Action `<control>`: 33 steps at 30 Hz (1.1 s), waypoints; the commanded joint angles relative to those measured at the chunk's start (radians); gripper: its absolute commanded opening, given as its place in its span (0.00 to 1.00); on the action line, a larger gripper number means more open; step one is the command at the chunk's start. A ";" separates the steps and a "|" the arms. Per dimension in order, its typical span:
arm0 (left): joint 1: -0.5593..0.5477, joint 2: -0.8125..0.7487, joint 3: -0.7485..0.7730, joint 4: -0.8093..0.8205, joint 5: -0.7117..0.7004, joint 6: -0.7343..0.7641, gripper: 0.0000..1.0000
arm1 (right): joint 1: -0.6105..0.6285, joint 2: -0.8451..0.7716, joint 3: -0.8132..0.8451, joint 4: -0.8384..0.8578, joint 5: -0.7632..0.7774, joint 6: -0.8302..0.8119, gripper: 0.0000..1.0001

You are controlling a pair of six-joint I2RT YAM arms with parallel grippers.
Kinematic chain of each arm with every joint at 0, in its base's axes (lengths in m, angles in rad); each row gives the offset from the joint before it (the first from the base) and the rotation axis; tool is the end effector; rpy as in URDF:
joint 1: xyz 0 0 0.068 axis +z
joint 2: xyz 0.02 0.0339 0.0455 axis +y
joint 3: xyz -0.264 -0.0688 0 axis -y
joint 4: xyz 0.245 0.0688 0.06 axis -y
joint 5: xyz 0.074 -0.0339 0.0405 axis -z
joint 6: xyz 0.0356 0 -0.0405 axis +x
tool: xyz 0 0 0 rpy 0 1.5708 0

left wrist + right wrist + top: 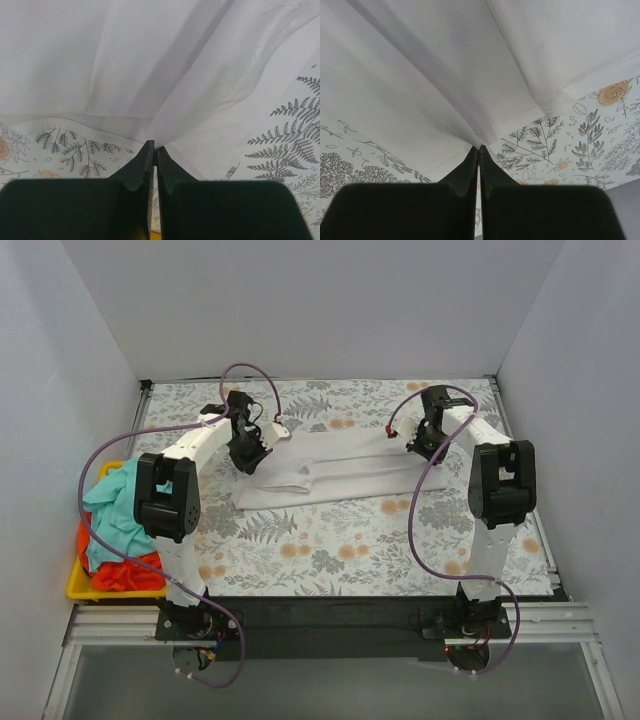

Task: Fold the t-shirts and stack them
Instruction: Fold the tshirt

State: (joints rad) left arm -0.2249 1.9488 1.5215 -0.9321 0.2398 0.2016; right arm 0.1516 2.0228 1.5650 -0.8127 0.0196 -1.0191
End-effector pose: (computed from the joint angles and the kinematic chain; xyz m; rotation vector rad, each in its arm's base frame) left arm 0.3764 -0.0948 0.2058 0.6528 2.8389 -0.3545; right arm 0.4094 0.0618 0.1918 -1.5821 2.3945 -0.2080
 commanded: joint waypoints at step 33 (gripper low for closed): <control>-0.267 -0.340 -0.331 0.391 -0.016 -0.585 0.44 | -0.006 -0.168 -0.031 -0.049 -0.230 0.410 0.30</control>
State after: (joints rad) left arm -0.4229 1.6043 1.2556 -0.6334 0.2909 -0.2638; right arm 0.1505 1.8332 1.5826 -0.8227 -0.1513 -0.6842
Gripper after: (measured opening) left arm 0.445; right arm 0.315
